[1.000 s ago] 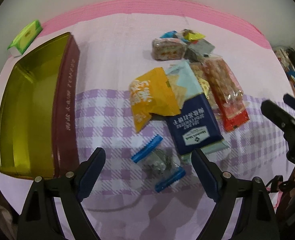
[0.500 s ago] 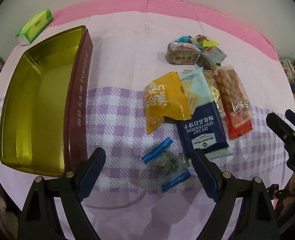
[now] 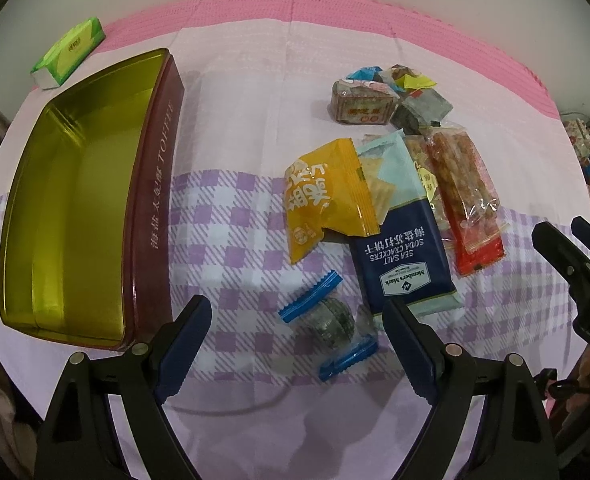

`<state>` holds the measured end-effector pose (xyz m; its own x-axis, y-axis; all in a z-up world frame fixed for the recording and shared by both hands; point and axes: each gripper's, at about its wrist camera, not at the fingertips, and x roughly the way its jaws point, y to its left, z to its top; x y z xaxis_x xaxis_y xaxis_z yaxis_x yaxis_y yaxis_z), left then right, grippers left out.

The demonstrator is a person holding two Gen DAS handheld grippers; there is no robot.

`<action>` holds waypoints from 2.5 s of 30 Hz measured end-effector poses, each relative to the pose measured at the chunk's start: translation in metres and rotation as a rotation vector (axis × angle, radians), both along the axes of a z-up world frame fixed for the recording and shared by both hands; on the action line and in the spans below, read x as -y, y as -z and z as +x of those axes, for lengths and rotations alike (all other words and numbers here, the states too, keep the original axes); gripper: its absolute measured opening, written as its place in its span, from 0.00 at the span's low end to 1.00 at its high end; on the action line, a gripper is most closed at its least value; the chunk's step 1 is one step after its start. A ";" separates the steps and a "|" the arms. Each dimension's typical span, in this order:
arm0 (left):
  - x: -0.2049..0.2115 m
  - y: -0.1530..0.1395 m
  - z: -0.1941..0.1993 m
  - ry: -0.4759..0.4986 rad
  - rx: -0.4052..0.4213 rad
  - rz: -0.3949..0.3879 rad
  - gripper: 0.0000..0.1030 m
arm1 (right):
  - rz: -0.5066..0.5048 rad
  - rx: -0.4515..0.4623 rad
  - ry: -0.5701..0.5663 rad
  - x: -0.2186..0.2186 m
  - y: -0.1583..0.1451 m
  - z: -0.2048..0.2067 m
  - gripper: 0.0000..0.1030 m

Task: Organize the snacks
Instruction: 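Move the left gripper over the blue-edged clear candy bag, then close the left gripper on the blue-edged candy bag and lift it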

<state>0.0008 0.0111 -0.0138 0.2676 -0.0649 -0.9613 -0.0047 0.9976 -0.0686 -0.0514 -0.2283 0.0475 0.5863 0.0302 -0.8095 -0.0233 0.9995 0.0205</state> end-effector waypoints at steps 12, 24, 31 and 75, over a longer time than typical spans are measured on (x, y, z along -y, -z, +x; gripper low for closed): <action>-0.006 -0.001 0.000 -0.004 0.001 0.003 0.85 | 0.017 0.001 -0.013 -0.002 0.000 0.000 0.96; -0.010 -0.003 -0.003 -0.013 -0.002 0.012 0.85 | -0.006 0.005 -0.013 -0.005 0.000 -0.001 0.96; -0.016 -0.002 -0.003 -0.030 -0.024 -0.005 0.85 | -0.020 0.003 -0.016 -0.007 0.002 -0.001 0.96; 0.002 0.015 0.007 -0.055 -0.087 -0.082 0.70 | -0.060 0.010 -0.011 -0.008 0.002 -0.001 0.96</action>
